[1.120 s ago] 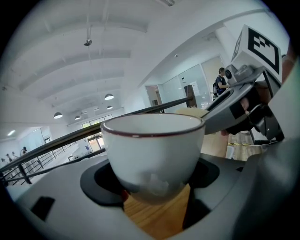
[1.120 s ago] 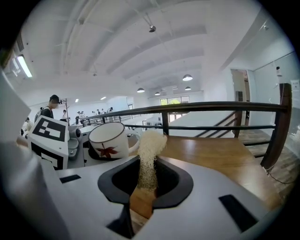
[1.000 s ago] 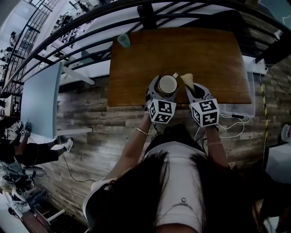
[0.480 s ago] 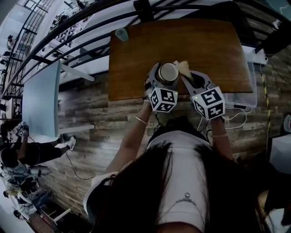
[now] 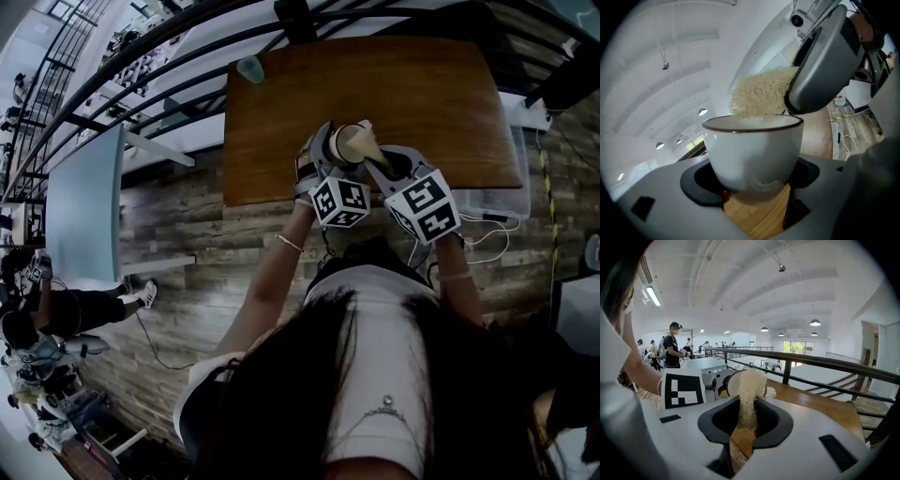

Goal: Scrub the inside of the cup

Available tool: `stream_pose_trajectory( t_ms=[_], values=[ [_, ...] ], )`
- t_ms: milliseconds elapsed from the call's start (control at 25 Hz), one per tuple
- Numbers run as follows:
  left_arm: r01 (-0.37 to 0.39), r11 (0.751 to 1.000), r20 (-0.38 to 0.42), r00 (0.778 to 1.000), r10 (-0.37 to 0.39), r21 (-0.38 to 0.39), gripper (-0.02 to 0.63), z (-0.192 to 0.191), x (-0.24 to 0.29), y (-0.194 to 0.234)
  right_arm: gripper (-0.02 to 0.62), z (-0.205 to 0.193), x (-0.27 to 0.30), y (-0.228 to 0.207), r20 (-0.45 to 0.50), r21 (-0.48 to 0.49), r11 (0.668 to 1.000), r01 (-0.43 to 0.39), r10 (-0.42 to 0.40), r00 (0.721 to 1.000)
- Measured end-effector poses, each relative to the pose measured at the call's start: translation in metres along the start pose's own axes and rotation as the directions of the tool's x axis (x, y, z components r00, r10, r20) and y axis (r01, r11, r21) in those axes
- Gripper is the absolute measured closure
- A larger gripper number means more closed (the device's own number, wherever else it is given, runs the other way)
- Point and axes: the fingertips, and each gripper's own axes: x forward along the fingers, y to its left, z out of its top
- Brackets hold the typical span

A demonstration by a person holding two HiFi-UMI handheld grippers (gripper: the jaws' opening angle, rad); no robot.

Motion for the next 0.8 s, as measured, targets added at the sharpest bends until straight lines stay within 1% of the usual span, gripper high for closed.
stream_pose_trajectory(
  t_ms=[120, 320, 440, 600, 800],
  values=[
    [-0.014, 0.999, -0.005, 1.000, 0.014, 0.029, 0.207, 0.001, -0.001, 0.003, 0.511, -0.001, 0.003, 0.004, -0.027, -0.018, 1.000, -0.012, 0.011, 1.000],
    [-0.023, 0.990, 0.006, 1.000, 0.023, 0.137, 0.207, 0.003, -0.003, 0.002, 0.511, -0.007, 0.005, 0.008, -0.108, -0.040, 0.998, -0.052, 0.047, 0.993],
    [-0.019, 0.979, 0.012, 1.000, 0.017, 0.204, 0.207, 0.002, -0.004, -0.003, 0.511, -0.015, 0.005, 0.011, -0.170, -0.022, 0.996, -0.086, 0.081, 0.982],
    [-0.012, 0.965, 0.026, 1.000, 0.006, 0.260, 0.207, 0.004, -0.007, -0.009, 0.511, -0.022, 0.003, 0.015, -0.228, 0.015, 0.992, -0.126, 0.127, 0.965],
    [-0.013, 0.947, 0.043, 0.999, -0.001, 0.322, 0.207, 0.006, -0.011, -0.018, 0.511, -0.030, 0.000, 0.021, -0.285, 0.039, 0.986, -0.165, 0.169, 0.943]
  ],
)
